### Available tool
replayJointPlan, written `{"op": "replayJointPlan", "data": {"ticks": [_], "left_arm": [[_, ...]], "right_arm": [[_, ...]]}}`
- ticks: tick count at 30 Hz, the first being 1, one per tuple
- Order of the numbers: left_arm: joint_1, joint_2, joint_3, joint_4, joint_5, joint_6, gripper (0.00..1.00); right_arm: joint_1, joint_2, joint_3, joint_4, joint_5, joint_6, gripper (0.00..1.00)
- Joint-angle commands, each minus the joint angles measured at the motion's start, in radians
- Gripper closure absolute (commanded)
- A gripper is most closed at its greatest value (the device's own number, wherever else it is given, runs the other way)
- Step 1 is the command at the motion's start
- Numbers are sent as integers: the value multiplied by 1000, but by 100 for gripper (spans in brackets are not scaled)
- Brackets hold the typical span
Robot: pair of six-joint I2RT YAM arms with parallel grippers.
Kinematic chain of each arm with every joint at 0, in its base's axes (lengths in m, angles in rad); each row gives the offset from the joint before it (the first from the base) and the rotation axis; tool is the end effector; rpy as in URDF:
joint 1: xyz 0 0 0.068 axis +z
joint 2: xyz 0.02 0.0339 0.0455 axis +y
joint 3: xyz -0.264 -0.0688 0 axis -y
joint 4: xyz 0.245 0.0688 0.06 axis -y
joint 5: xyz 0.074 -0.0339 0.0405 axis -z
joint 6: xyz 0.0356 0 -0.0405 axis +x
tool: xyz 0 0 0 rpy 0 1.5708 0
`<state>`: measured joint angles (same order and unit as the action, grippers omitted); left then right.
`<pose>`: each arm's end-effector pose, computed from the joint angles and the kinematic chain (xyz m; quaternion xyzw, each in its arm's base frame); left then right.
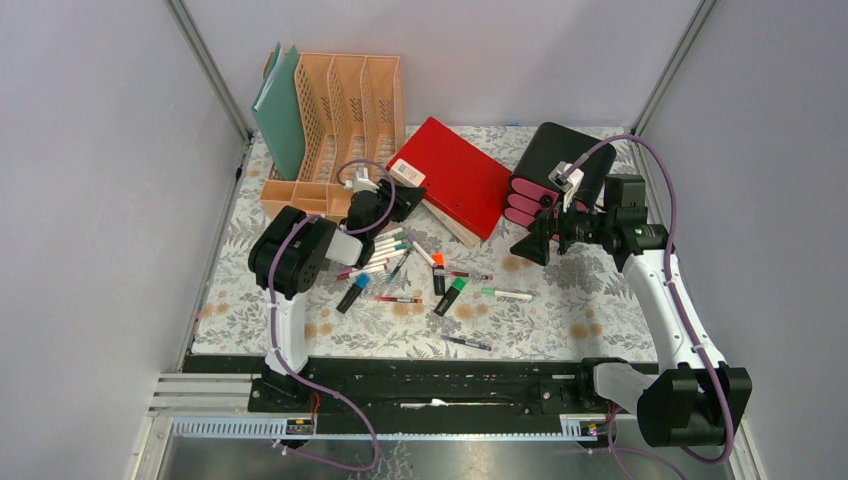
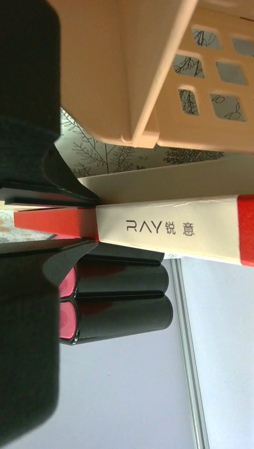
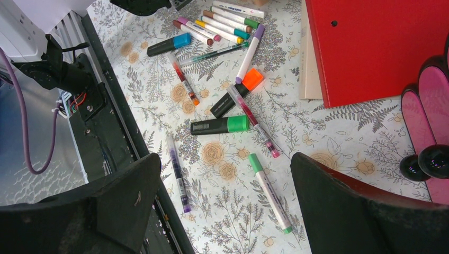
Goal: Organize the desk
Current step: Pick up the folder from the center of the board.
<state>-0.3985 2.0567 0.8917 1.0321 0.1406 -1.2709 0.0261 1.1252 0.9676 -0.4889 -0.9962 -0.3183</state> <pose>0.3699 -0.1611 0.1310 -0.2752 0.6999 -0.5224 0.4019 0.2312 0.0359 0.3163 -0.3446 0.7382 0.3661 0.4498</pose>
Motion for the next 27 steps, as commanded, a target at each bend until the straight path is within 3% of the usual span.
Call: {"op": "replayJointPlan", "data": {"ticks": [1, 4, 11, 18, 22, 27], "left_arm": [[-12, -33, 36, 31, -10, 106, 87], [-16, -86, 13, 9, -19, 172, 100], [-33, -223, -56, -34, -38, 228, 100], [-40, -318, -159, -40, -35, 112, 100], [-46, -369, -216, -43, -41, 47, 100], [-57, -447, -268, -106, -75, -14, 100]], "right_arm": [[1, -15, 16, -1, -27, -15, 0], [2, -17, 17, -1, -28, -15, 0], [1, -15, 12, -1, -39, -20, 0], [10, -12, 1, 9, -46, -33, 0], [96, -4, 2, 42, 89, -36, 0], [320, 46, 52, 81, 376, -89, 0]]}}
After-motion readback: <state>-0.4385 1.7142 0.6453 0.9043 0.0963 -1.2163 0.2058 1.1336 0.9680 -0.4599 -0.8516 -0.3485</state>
